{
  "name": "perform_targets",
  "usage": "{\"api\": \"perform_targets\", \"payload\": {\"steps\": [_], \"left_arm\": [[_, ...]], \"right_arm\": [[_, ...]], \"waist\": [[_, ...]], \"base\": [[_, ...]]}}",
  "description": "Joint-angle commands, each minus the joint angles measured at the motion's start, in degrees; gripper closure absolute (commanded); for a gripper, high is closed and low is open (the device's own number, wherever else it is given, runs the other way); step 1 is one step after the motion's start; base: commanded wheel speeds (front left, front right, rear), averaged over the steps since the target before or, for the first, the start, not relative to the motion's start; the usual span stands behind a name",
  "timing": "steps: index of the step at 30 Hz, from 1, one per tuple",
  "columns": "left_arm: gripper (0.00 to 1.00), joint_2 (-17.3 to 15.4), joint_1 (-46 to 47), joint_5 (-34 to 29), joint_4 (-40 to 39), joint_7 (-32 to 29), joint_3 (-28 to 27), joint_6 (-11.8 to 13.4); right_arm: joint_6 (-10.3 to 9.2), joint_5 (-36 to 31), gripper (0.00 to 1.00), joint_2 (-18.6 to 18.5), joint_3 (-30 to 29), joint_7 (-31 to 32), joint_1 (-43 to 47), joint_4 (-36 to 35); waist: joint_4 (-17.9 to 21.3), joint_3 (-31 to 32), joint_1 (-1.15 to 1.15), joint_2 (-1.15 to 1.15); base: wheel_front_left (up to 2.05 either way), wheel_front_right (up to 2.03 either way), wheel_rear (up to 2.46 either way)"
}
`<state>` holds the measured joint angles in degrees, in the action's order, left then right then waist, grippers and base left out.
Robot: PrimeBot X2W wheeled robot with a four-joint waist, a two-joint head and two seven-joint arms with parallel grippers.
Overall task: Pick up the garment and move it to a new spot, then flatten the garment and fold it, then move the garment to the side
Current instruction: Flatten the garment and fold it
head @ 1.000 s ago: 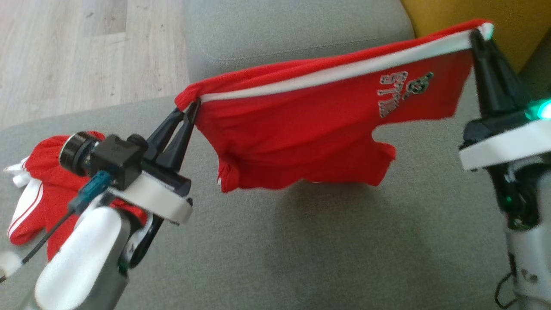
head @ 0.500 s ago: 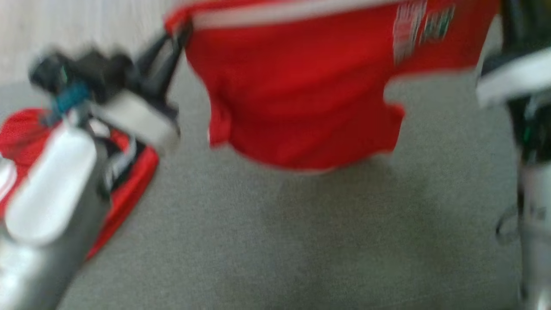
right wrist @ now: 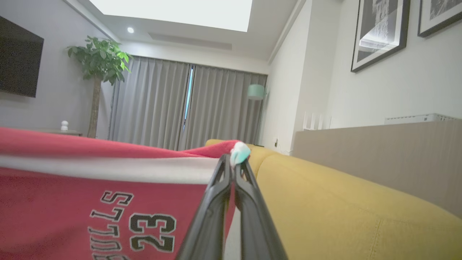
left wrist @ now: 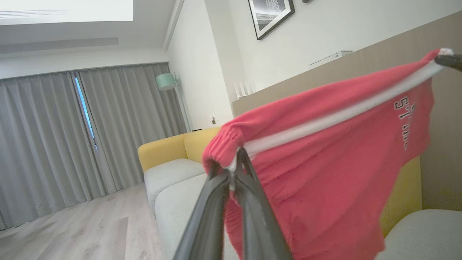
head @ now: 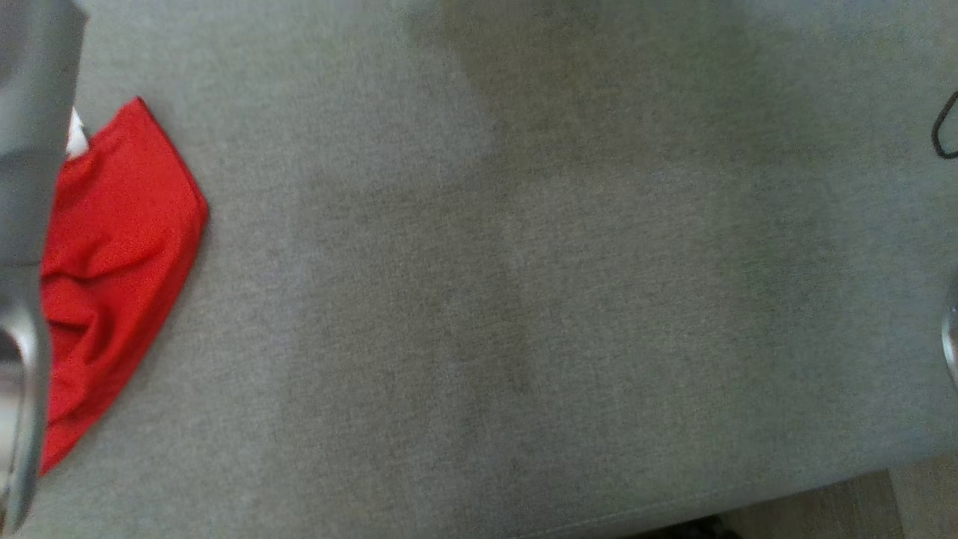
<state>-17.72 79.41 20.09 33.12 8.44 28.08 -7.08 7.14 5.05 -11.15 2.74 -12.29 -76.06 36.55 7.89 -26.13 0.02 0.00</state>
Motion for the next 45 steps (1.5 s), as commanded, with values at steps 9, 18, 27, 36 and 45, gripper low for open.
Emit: {"api": "perform_targets", "payload": {"steps": [9,18,27,36,45], "left_arm": [[1.00,3.2,-3.0,1.0,9.6,5.9,5.3,-0.3],[1.00,-1.0,-21.0,9.1,5.7,6.5,21.7,-0.4],[1.00,-6.5,-30.5,13.3,0.6,6.5,29.0,-0.4],[1.00,-7.1,-38.5,14.6,-3.7,6.5,30.5,0.8],[1.00,-8.2,-48.0,16.1,-10.6,6.1,31.9,4.3]], "right_arm": [[0.35,-1.7,1.00,0.5,2.2,-2.2,5.1,14.1],[0.35,11.1,1.00,-3.4,19.6,5.2,16.5,20.6],[0.35,27.9,1.00,-14.2,33.7,16.0,26.4,10.2],[0.35,38.9,1.00,-21.8,40.2,20.7,35.8,1.2],[0.35,44.2,1.00,-26.1,42.1,22.7,43.9,-4.9]], "waist": [[-2.2,-2.5,-0.02,0.00],[-3.4,3.8,-0.02,0.00],[-3.6,10.1,-0.02,0.00],[-3.2,16.9,-0.02,0.00],[-2.7,23.5,-0.02,0.00]], "base": [[0.00,0.00,0.00],[0.00,0.00,0.00],[0.00,0.00,0.00],[0.00,0.00,0.00],[0.00,0.00,0.00]]}}
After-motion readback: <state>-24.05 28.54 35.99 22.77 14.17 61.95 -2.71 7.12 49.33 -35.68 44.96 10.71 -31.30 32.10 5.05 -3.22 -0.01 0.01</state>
